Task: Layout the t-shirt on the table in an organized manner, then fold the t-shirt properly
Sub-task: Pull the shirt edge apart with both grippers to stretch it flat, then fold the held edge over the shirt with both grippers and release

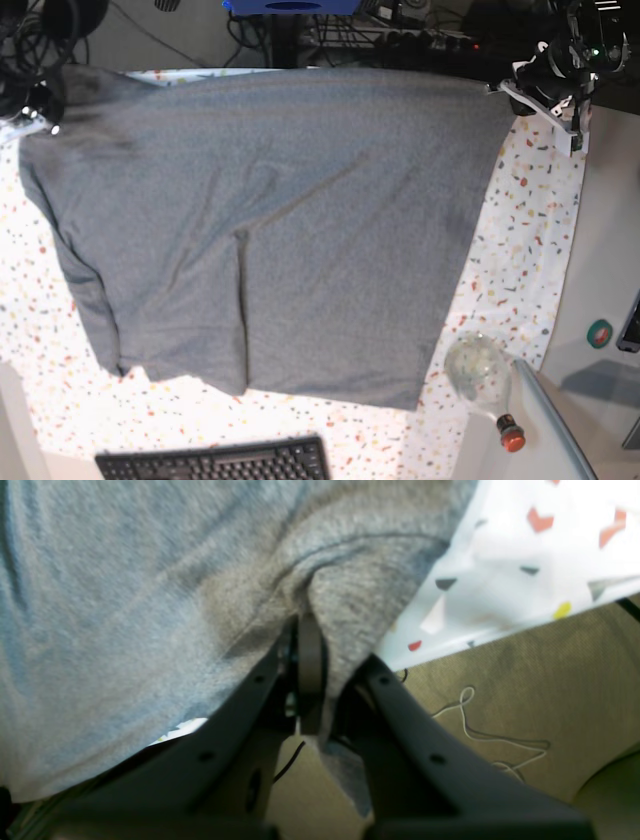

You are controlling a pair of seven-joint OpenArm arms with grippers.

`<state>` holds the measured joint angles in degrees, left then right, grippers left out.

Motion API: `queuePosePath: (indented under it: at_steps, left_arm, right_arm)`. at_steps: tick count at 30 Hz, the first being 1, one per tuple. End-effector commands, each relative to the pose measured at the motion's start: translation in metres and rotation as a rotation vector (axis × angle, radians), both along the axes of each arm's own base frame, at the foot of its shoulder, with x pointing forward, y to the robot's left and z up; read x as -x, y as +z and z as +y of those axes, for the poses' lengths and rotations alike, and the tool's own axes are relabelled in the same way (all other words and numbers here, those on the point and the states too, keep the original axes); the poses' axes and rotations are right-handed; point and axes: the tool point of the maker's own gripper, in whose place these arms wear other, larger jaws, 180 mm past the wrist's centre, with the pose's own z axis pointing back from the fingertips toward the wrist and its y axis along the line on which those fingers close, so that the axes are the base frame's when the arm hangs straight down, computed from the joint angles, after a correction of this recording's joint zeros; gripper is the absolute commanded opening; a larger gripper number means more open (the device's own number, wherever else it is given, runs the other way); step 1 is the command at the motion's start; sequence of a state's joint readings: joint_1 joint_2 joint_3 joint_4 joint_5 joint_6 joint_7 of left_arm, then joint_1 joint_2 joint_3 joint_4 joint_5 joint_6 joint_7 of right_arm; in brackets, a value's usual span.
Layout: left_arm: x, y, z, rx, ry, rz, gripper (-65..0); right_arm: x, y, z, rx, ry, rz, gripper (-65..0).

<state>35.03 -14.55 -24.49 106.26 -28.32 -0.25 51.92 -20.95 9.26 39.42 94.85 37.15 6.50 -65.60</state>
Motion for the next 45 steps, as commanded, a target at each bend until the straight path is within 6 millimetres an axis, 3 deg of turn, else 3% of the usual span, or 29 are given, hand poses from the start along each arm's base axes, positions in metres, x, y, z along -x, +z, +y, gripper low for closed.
queuePosePath:
  at_steps: [1,4,8,14,19,26,28,34,45]
  left_arm:
    - [-0.004,0.010,0.013,-0.038,0.011,-0.026,-65.0]
    - [-0.001,0.016,0.029,-0.058,0.068,-0.041,-65.0]
    - [-0.001,0.017,0.033,-0.068,0.076,-0.043,-65.0]
    - [-0.005,0.017,0.028,-0.052,0.077,-0.053,-65.0]
    - [-0.027,0.016,0.010,0.000,0.056,-0.050,-65.0]
    - [-0.080,0.028,-0.007,0.076,0.060,-0.101,-65.0]
    - [-0.095,0.022,-0.019,0.103,0.030,-0.093,-65.0]
    - [-0.122,-0.002,-0.042,0.170,-0.005,-0.049,-65.0]
    - [-0.151,0.013,-0.038,0.170,0.002,-0.110,-65.0]
  right_arm:
    - [-0.004,0.007,-0.009,0.028,-0.001,-0.023,-65.0]
    - [-0.001,0.005,-0.012,0.041,-0.003,-0.010,-65.0]
    - [0.005,0.002,-0.022,0.111,0.006,0.038,-65.0]
    - [-0.013,0.006,-0.012,0.097,0.019,0.011,-65.0]
    - [-0.042,0.013,0.013,0.063,0.108,-0.012,-65.0]
    - [-0.093,0.035,0.016,0.036,0.063,-0.093,-65.0]
    - [-0.108,0.041,0.019,0.020,0.058,-0.114,-65.0]
    - [-0.143,0.023,0.029,-0.001,0.117,-0.097,-65.0]
    - [-0.144,0.011,-0.011,0.069,0.056,-0.100,-65.0]
